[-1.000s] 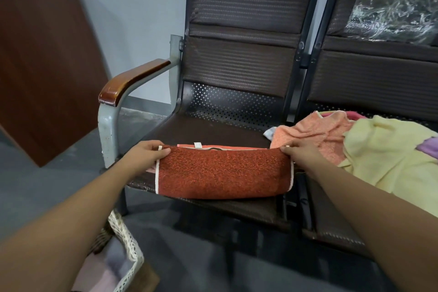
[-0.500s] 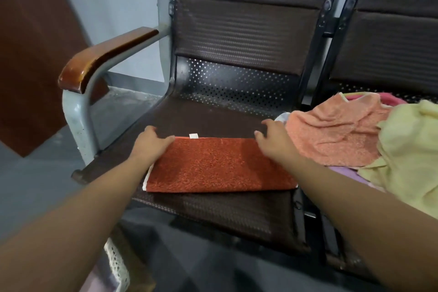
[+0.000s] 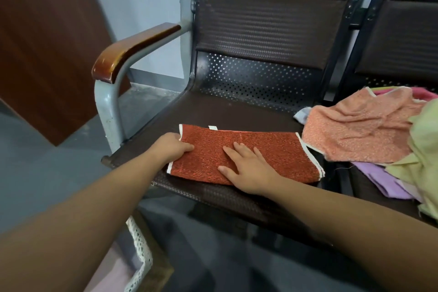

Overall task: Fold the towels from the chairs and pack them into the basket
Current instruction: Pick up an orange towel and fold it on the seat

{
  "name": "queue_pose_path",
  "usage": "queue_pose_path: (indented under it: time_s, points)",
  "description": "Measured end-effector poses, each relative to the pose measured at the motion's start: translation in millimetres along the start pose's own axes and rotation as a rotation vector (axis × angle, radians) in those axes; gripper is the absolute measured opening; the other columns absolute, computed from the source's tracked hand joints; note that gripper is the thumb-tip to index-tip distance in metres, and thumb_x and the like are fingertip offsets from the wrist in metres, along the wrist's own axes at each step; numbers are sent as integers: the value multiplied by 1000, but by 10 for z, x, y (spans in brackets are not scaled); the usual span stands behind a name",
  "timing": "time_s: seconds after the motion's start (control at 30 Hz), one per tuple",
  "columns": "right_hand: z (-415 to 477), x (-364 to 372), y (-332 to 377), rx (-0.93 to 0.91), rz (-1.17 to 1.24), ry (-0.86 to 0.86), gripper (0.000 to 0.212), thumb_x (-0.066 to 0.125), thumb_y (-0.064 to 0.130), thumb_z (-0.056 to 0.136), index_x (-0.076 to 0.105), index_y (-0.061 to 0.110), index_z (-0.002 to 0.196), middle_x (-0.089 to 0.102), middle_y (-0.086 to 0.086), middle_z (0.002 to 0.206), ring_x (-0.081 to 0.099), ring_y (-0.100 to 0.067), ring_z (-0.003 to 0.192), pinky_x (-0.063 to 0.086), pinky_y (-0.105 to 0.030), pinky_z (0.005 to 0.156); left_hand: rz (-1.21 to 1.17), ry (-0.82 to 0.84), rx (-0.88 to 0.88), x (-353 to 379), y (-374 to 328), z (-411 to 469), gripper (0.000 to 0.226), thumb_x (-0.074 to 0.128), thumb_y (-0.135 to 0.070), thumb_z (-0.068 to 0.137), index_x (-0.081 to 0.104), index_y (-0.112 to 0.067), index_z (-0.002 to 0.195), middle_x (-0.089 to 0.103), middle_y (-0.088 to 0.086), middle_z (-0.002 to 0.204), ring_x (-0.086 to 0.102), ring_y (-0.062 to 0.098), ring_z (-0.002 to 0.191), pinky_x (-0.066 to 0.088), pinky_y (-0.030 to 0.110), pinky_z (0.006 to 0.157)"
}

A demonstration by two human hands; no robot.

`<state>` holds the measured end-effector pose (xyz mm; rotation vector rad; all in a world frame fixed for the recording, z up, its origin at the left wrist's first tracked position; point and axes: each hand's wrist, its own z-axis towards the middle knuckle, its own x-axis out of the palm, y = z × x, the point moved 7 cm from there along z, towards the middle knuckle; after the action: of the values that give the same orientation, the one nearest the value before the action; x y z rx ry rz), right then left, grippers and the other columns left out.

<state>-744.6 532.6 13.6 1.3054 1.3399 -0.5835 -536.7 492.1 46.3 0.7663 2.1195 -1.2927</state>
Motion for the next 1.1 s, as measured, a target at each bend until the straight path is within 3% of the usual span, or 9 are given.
queue_pose_path:
  time_s: [0.23,0.4,0.5,0.57,0.67,0.77,0.87,0.97,1.1]
  points:
    - [-35,68,225,-20,75,4,66,29,57,103,17,27,160,2,-8,168,-4,-20,155,-8,-37,124,64,-157,191,-195,-199,-229,9,65,-24,90,63,-21,99,66,0,99,64,23,98,43,29,78]
    - [-36,-101,63,221,1058,-45,49,45,50,102,62,16,133,59,-2,139,52,-18,131,36,-29,109,173,-211,304,-233,-675,-491,13,62,-26,89,65,-23,101,63,-4,88,58,13,77,40,26,61]
    - [-19,-161,-170,324,1490,-104,59,40,55,102,66,5,119,72,-16,113,66,-24,105,48,-32,90,-159,47,313,53,-846,-577,19,56,-28,99,66,-14,107,69,1,89,68,17,76,57,26,65]
    - [-15,-208,-248,335,1498,-132,59,45,55,100,68,2,112,74,-15,105,67,-24,100,48,-33,89,-234,177,309,238,-834,-577,18,50,-21,103,60,-12,115,72,5,93,72,24,80,59,33,75]
    - [-14,-282,-169,280,1285,-181,34,65,35,96,73,2,93,75,-11,86,70,-23,84,56,-31,76,-52,90,386,272,-730,-467,18,52,-1,95,64,-12,103,73,4,83,70,18,76,58,40,78]
    - [24,-238,-81,288,1024,-177,21,75,17,86,74,-4,92,75,-17,87,73,-32,86,60,-42,84,173,-43,373,228,-617,-384,13,64,-9,86,65,-19,93,70,0,87,67,18,85,55,36,82]
    - [41,-255,-49,313,1017,-135,12,71,12,88,73,1,86,74,-15,86,69,-26,77,57,-35,76,250,-86,265,225,-446,-268,30,77,-24,80,58,-16,101,60,6,103,59,24,100,47,32,82]
    - [13,-319,-26,316,1039,-127,29,62,32,93,76,9,81,74,-6,81,66,-18,72,50,-28,67,39,-63,60,208,-239,-186,54,85,-40,70,53,-11,103,61,9,103,60,21,95,50,35,82]
    - [-16,-259,22,300,1035,-78,31,73,42,88,67,17,71,66,6,69,60,-3,62,44,-19,59,-268,-25,90,262,-284,-181,9,69,-19,91,63,-14,96,69,9,97,67,20,87,60,38,83]
